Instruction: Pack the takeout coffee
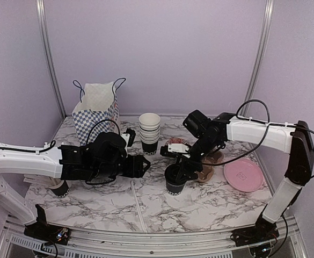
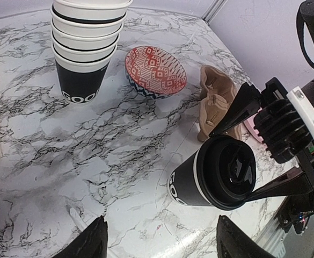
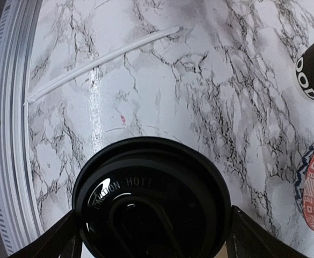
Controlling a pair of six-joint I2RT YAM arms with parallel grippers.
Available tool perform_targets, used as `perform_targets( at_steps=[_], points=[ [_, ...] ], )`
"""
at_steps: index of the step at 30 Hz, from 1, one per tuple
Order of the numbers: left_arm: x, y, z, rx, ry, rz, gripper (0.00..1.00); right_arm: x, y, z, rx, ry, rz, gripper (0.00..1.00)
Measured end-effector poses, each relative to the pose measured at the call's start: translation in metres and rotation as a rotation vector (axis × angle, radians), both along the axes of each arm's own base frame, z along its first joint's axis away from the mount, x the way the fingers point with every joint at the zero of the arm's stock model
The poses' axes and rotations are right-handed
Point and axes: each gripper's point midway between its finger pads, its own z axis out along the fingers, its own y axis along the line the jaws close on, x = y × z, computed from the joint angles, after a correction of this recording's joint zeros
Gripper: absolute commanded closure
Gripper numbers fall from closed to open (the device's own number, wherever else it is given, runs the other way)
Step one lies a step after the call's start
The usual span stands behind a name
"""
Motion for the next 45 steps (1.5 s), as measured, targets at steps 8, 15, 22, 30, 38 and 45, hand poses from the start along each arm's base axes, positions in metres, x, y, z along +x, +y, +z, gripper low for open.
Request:
perform_targets(
  at_steps=[8, 15, 22, 30, 38, 45],
  points=[
    [0.001, 0.001, 0.0, 0.003, -0.004, 0.005, 0.3, 0.004, 0.001, 0.003, -0.007, -0.006, -0.028, 0.27],
    [0.001, 0.002, 0.005, -0.004, -0.013, 0.003, 0.3, 0.04, -0.016, 0.032, 0.057, -0.015, -0.145, 0.28],
    [-0.001, 0.002, 0.014, -0.004, -0.045, -0.026, 0.29, 0.142, -0.124, 0.074, 0.129, -0.107, -0.532, 0.27],
    [-0.003, 0.0, 0.024, 0.007, -0.085, -0.075, 0.29, 0.206, -0.259, 0.078, 0.161, -0.124, -0.965, 0.26],
    [-0.001, 0.002, 0.047, 0.062, -0.149, -0.109, 0.29, 0.224, -0.287, 0.024, 0.071, -0.047, -1.084, 0.21],
    [0.01, 0.011, 0.121, 0.052, -0.305, -0.076, 0.29, 0.224, -0.289, 0.013, 0.055, -0.022, -1.1, 0.19]
  ],
)
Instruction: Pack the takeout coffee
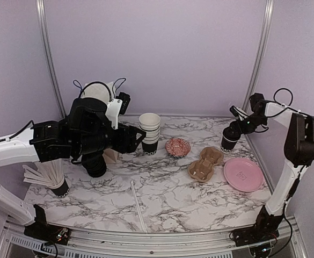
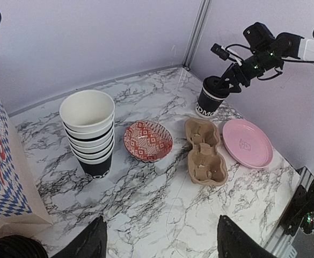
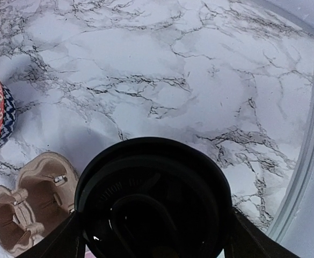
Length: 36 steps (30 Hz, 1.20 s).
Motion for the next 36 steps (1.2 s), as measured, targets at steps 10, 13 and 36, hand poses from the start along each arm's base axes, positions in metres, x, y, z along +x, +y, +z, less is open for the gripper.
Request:
perform_targets(
  at_steps=[10, 13, 36],
  points=[
    [0.015, 0.03, 0.051, 0.065, -0.127, 0.122, 0.25, -0.009, 0.008, -0.02, 0.046, 0.05, 0.013, 0.01],
    [0.025, 0.051, 0.081, 0.073, -0.182, 0.233, 0.27, -0.018, 0.009, -0.018, 0.047, 0.051, 0.008, 0.01],
    [0.185, 0.241, 0.061, 0.172, 0.078, 0.759, 0.37, -0.053, 0.017, 0.036, 0.009, -0.153, 0.001, 0.01]
  ],
)
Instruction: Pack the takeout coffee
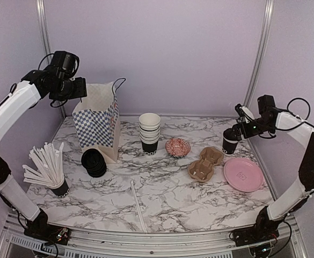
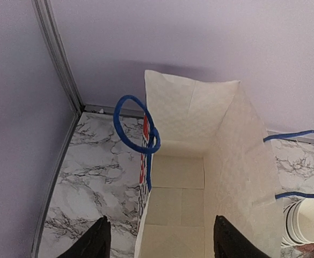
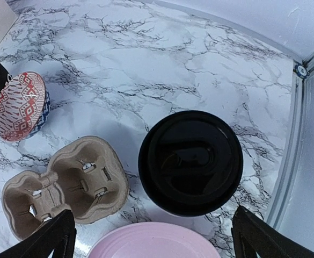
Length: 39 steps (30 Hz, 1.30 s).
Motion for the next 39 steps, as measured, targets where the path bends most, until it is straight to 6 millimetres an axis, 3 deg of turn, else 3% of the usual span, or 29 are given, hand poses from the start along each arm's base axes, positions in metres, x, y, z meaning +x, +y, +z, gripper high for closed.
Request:
perform_targets(
  at_steps=[2, 7, 19, 25, 26, 29, 34, 39],
  points=[
    [0.011, 0.006, -0.022, -0.014, 0.062, 0.002, 0.41, -0.003, 0.001, 0.0, -0.003, -0.005, 0.006, 0.01],
    [0.031, 0.015, -0.054, -0.031, 0.149, 0.014, 0.49, -0.013, 0.008, -0.008, -0.001, 0.008, 0.023, 0.01],
    [0.082, 0.005, -0.075, -0.053, 0.195, -0.034, 0.79, -0.026, 0.022, 0.01, -0.004, -0.049, 0.069, 0.01],
    [0.092, 0.004, -0.09, -0.043, 0.229, -0.04, 1.0, -0.039, 0.038, 0.012, 0.001, -0.05, 0.132, 0.02],
    [0.093, 0.003, -0.09, -0.043, 0.229, -0.043, 1.0, -0.042, 0.04, 0.014, 0.003, -0.054, 0.14, 0.03],
    [0.094, 0.001, -0.079, -0.047, 0.207, -0.054, 1.0, -0.048, 0.044, 0.023, 0.004, -0.075, 0.16, 0.03],
    [0.089, -0.006, -0.043, -0.067, 0.126, -0.099, 1.0, -0.058, 0.052, 0.035, 0.014, -0.103, 0.199, 0.04],
    [0.065, -0.015, 0.026, -0.123, -0.031, -0.162, 1.0, -0.065, 0.06, 0.038, 0.029, -0.109, 0.234, 0.04]
  ],
)
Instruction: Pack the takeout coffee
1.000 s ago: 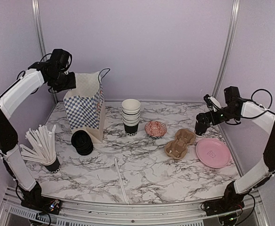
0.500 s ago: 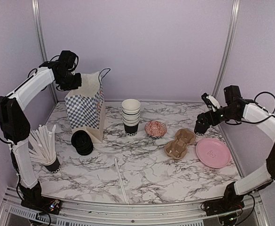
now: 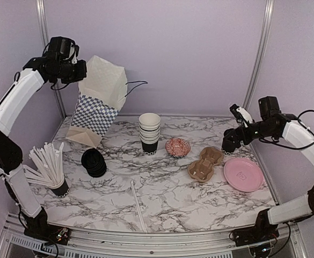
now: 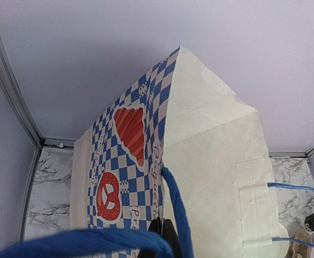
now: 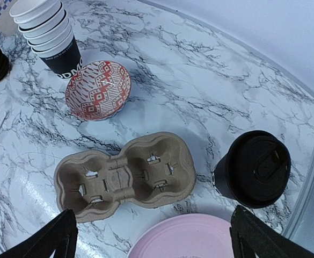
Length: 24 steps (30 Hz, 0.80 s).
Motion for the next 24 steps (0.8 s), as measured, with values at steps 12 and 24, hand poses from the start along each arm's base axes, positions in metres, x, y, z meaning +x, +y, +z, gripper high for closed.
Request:
perform_targets(
  at_steps=[12, 24],
  points=[
    [-0.14, -0.072, 0.155, -0.198, -0.347, -0.373, 1.0, -0.015, 0.014, 0.004, 0.016, -0.006, 0.123, 0.08],
    [-0.234, -0.163, 0.086, -0.31, -0.1, -0.817, 1.0, -0.039, 0.056, -0.05, -0.03, 0.115, 0.347, 0.4]
  ],
)
